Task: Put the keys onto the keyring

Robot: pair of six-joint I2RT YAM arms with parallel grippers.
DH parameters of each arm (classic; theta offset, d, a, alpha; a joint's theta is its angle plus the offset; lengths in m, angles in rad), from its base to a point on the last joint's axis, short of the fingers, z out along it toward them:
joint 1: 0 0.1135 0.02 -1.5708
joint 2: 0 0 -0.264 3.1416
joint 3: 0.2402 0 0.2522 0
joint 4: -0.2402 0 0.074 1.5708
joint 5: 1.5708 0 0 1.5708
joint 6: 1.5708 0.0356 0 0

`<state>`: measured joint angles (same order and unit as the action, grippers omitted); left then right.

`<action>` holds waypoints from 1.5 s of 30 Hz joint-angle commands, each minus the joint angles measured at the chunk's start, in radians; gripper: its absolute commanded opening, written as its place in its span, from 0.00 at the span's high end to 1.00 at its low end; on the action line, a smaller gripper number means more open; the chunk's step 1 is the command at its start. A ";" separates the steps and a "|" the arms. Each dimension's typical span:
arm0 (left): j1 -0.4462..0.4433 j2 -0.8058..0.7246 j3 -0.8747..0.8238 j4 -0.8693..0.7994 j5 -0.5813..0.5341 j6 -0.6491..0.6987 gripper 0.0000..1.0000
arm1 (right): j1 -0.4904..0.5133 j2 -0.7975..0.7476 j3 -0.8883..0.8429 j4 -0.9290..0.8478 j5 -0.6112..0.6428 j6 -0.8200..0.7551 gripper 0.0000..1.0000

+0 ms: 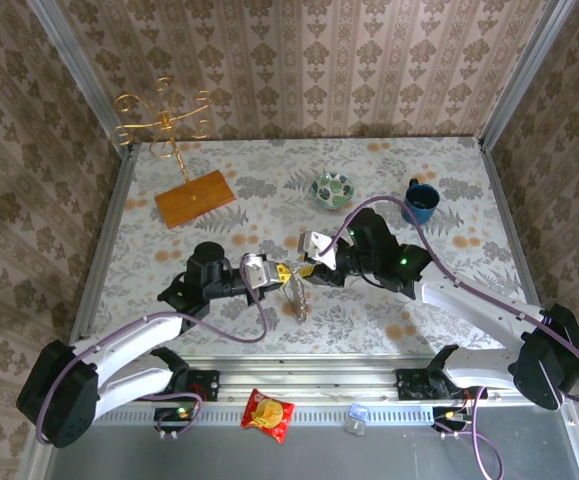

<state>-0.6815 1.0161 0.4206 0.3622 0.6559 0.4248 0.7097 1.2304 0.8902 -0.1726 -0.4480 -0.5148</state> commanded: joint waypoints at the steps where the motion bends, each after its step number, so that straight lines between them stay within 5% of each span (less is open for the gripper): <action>1: -0.010 -0.008 0.020 -0.006 -0.005 0.042 1.00 | 0.015 0.013 -0.001 -0.032 -0.032 -0.038 0.68; 10: -0.012 -0.008 0.026 -0.020 0.009 0.038 1.00 | 0.036 0.058 0.016 -0.029 -0.028 -0.053 0.77; 17: -0.014 -0.008 0.029 -0.023 0.013 0.026 1.00 | 0.042 0.074 0.024 -0.020 -0.026 -0.055 1.00; 27: -0.015 -0.008 0.023 0.000 -0.006 -0.011 0.84 | 0.042 0.075 0.026 -0.018 -0.065 -0.037 1.00; 31: -0.015 -0.008 0.023 0.007 -0.007 -0.013 0.85 | 0.043 0.080 0.029 -0.023 -0.076 -0.037 1.00; 36: -0.014 -0.009 0.020 0.027 -0.004 -0.026 1.00 | 0.043 0.080 0.030 -0.025 -0.068 -0.033 1.00; 39: -0.014 -0.018 0.015 0.031 -0.007 -0.031 1.00 | 0.031 0.051 0.002 0.012 -0.033 -0.002 0.78; 45: -0.013 -0.040 -0.003 0.040 -0.006 -0.025 1.00 | -0.032 -0.071 -0.129 0.155 -0.025 0.082 0.72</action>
<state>-0.6926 1.0035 0.4206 0.3515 0.6453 0.4080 0.6987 1.2205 0.8036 -0.1043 -0.4778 -0.4900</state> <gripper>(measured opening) 0.056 0.278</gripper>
